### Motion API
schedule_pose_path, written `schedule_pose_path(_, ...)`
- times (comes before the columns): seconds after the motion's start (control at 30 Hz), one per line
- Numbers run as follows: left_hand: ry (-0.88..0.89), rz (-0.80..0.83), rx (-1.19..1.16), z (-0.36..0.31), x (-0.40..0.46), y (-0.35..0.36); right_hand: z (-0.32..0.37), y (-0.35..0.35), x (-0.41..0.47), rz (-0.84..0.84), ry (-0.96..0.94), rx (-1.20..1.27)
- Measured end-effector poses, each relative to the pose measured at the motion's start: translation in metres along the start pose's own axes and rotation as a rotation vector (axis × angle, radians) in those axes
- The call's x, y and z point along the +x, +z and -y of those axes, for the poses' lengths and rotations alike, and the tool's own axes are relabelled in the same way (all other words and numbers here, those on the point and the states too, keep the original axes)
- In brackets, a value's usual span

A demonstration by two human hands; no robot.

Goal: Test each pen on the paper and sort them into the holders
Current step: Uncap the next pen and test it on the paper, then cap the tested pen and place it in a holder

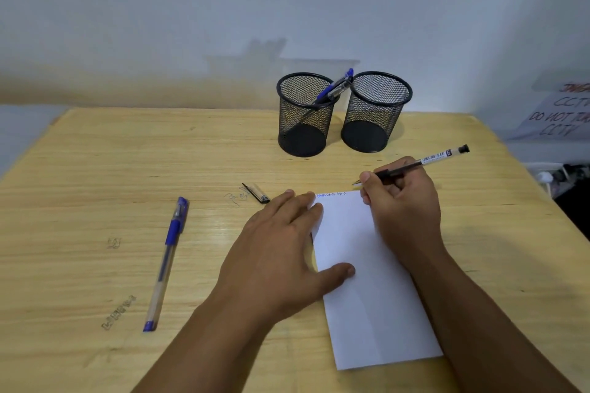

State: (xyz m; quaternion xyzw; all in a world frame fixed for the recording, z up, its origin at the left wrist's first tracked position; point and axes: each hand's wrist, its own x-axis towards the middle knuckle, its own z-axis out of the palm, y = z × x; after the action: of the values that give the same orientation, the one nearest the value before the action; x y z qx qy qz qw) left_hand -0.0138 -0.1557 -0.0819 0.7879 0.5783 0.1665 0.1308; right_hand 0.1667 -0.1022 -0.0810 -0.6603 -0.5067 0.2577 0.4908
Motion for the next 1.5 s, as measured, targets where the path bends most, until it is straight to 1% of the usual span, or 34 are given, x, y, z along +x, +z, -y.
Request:
schedule_pose_path(0.07, 0.001, -0.007, -0.001, -0.001, 0.0, -0.001, 0.001, -0.001, 0.0, 0.016, -0.002, 0.043)
schedule_pose_path(0.17, 0.002, 0.0, 0.018, -0.003, 0.0, -0.002, 0.005, -0.003, 0.0, 0.046, 0.059, 0.16)
schedule_pose_path(0.3, 0.011, 0.016, 0.015, -0.004, 0.001, -0.003, 0.012, -0.009, 0.003, 0.101, 0.156, 0.395)
schedule_pose_path(0.4, -0.021, -0.045, -0.118, -0.005, -0.002, -0.007, 0.017, -0.016, 0.003, 0.118, 0.167, 0.467)
schedule_pose_path(0.47, -0.062, -0.144, -0.212, -0.006, -0.004, -0.011, 0.02, -0.019, 0.001, 0.115, 0.161, 0.47)
schedule_pose_path(0.57, -0.183, -0.309, -0.235, -0.002, 0.0, -0.018, 0.027, -0.023, -0.004, 0.126, 0.151, 0.479)
schedule_pose_path(0.63, -0.322, -0.358, -0.24, 0.006, 0.006, -0.026, 0.031, -0.026, -0.006, 0.145, 0.136, 0.482)
schedule_pose_path(0.73, -0.485, -0.349, -0.191, 0.016, 0.015, -0.035, 0.037, -0.029, -0.01, 0.167, 0.121, 0.498)
schedule_pose_path(0.87, -0.593, -0.322, -0.142, 0.011, 0.018, -0.035, 0.043, -0.033, -0.02, 0.205, 0.104, 0.502)
schedule_pose_path(1.0, -0.546, -0.306, -0.049, 0.013, 0.015, -0.037, 0.047, -0.04, -0.031, 0.262, 0.076, 0.466)
schedule_pose_path(1.13, -0.457, -0.278, -0.063, 0.006, 0.006, -0.044, 0.051, -0.046, -0.037, 0.307, 0.054, 0.472)
schedule_pose_path(1.27, -0.282, -0.339, -0.236, -0.001, 0.0, -0.041, 0.058, -0.052, -0.039, 0.365, 0.045, 0.479)
schedule_pose_path(1.37, -0.183, -0.399, -0.26, -0.011, -0.002, -0.043, 0.064, -0.056, -0.04, 0.381, 0.0, 0.435)
schedule_pose_path(1.5, -0.067, -0.468, -0.249, -0.029, -0.005, -0.046, 0.071, -0.064, -0.038, 0.33, -0.091, 0.393)
